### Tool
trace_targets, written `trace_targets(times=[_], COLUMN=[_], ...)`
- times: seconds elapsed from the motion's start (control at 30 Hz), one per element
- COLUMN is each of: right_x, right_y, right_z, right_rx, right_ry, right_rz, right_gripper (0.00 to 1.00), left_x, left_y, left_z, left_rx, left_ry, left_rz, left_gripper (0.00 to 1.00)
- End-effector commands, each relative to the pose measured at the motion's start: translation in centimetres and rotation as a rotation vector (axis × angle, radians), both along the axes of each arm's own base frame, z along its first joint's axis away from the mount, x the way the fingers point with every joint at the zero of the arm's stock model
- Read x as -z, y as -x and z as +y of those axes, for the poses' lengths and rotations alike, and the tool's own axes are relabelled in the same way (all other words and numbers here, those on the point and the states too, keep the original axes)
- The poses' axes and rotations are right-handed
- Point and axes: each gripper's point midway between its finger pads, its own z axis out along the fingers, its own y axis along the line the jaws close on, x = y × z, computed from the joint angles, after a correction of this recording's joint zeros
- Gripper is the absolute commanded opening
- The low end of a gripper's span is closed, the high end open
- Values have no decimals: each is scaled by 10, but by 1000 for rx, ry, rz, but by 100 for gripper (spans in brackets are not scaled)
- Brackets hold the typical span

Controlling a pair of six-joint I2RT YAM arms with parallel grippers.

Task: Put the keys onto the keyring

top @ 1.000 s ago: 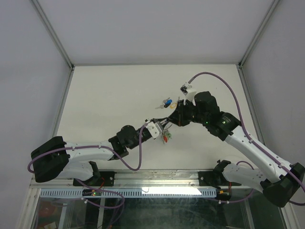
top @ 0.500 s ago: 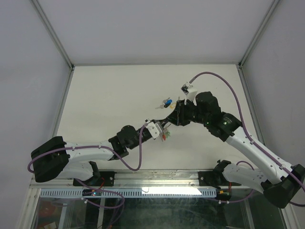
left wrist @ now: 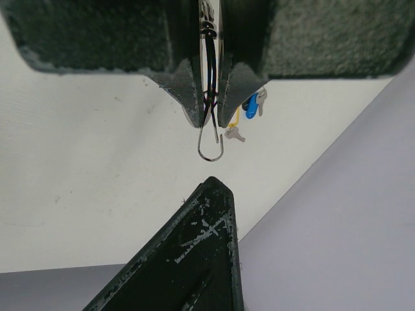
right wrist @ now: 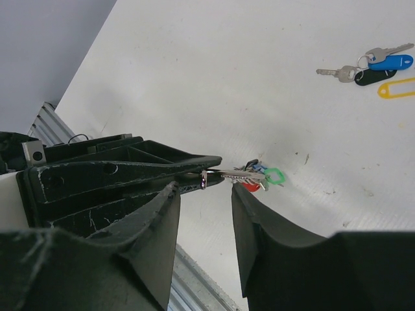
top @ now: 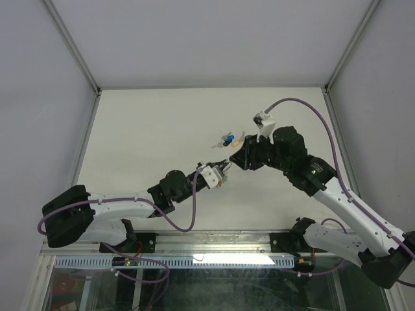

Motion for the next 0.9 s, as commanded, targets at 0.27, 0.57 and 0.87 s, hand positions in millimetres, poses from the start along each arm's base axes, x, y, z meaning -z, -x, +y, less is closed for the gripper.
trace_targets(times=[0.27, 0.57, 0.87], right_x=[-2, 4, 10], right_y=[-8, -8, -10], right_z=[13, 18, 23], right_rx=[-57, -87, -107], right_ry=[12, 19, 27], right_rz=[-28, -17, -6], right_gripper=[37, 30, 22], left_x=[-36, -34, -32], left_y=[1, 6, 7], left_z=[-1, -4, -5], left_rx=[3, 27, 32], left_ry=[56, 42, 25], left_rz=[-87, -92, -101], left_gripper=[0, 0, 0])
